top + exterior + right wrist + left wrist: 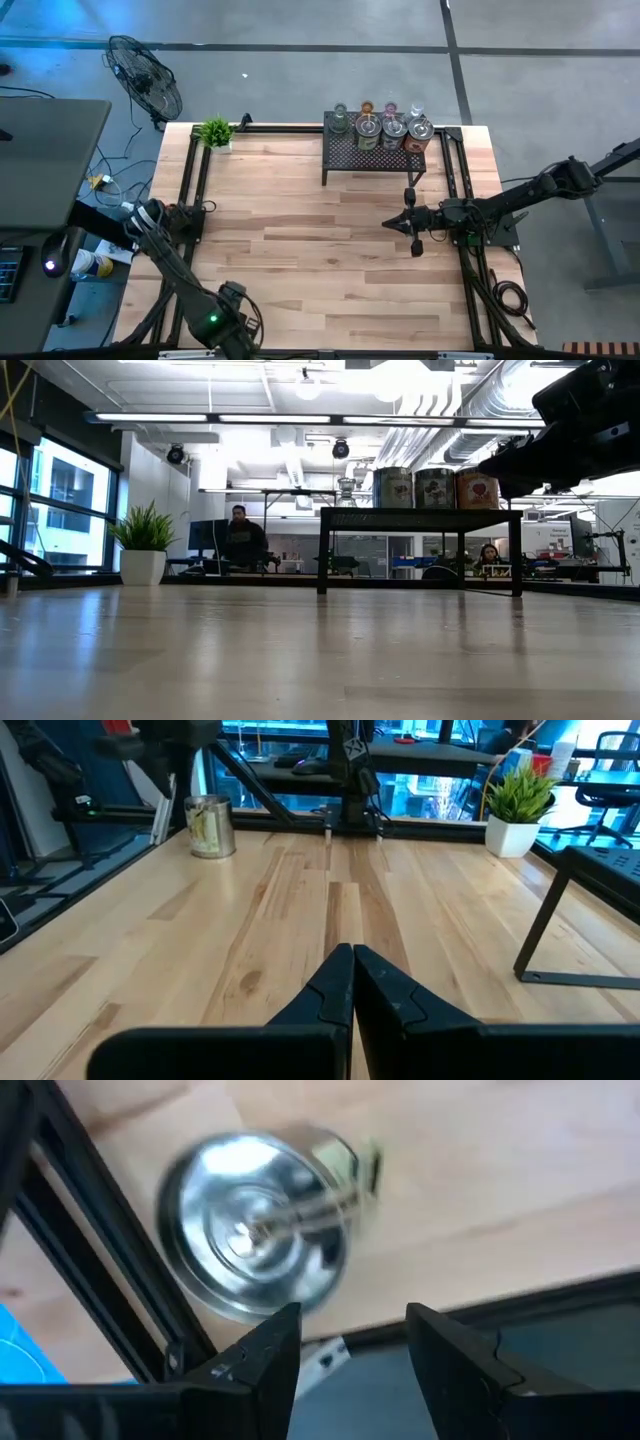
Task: Pick & Place candle stick holders
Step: Put the green scented candle on the shelf aligned with the green scented candle
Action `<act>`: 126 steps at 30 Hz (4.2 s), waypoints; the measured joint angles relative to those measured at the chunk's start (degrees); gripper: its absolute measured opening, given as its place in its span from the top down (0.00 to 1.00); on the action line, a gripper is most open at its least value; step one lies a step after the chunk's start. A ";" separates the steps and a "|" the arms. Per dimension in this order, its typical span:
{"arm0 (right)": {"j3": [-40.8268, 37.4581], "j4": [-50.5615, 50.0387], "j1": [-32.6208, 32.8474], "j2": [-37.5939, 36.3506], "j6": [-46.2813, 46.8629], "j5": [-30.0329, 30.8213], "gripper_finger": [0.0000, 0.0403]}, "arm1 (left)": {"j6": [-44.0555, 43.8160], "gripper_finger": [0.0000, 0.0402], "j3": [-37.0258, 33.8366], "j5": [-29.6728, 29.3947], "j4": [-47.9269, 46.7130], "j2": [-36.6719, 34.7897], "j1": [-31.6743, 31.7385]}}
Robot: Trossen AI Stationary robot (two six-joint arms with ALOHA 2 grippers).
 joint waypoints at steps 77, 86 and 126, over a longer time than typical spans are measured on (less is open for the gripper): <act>0.00 0.80 -0.01 0.00 0.62 2.71 1.00 | 146.80 1.00 29.18 -13.73 9.06 -0.24 63.01; 0.00 0.80 0.01 0.00 0.62 2.71 1.00 | 151.57 1.00 29.12 -13.56 11.64 2.25 68.64; 0.00 0.82 0.00 -0.02 0.62 2.69 1.00 | 153.85 0.96 29.16 -16.84 15.52 6.69 70.20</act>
